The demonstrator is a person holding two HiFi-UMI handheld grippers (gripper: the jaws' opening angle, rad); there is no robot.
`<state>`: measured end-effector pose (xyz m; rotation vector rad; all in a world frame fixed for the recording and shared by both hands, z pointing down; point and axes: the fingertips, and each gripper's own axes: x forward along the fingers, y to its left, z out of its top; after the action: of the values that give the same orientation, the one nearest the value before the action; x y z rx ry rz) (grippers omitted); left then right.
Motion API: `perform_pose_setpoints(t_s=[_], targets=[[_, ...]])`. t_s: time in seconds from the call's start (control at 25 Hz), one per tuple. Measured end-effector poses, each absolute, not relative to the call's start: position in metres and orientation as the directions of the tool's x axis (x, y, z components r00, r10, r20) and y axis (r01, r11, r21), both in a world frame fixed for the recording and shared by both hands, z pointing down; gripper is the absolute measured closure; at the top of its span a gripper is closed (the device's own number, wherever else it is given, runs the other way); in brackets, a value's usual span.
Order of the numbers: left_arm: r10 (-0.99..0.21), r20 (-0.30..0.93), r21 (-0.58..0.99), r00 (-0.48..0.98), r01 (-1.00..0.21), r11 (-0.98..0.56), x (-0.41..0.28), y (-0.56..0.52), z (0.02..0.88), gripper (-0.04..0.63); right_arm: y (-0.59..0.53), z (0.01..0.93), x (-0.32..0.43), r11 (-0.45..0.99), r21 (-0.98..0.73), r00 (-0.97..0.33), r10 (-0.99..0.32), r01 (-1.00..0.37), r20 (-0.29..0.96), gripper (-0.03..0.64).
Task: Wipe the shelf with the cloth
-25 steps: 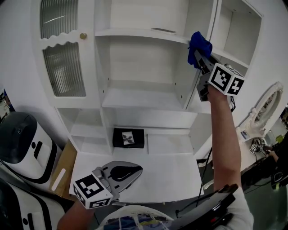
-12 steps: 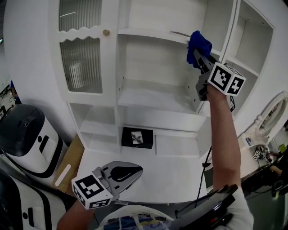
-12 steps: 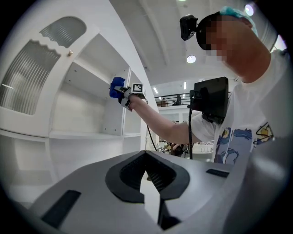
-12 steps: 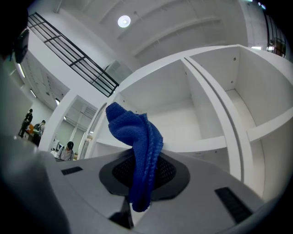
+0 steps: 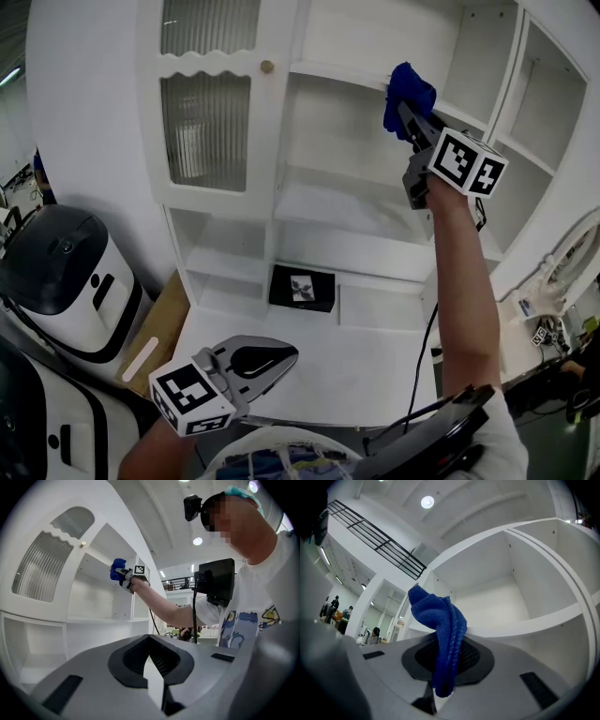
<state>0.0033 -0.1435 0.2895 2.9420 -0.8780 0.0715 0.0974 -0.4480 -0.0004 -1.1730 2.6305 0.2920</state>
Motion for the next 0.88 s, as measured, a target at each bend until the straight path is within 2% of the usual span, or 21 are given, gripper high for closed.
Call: perform_pose_setpoints(t_s=[0.88], targets=[[-0.632,0.048,0.077,0.773,-0.634,-0.769,-0.087,-0.110,0.299,0.583,-0.437,0.001,-0.037,0.710,0.065,-0.692,-0.657,-0.702,-0.299,0.549]])
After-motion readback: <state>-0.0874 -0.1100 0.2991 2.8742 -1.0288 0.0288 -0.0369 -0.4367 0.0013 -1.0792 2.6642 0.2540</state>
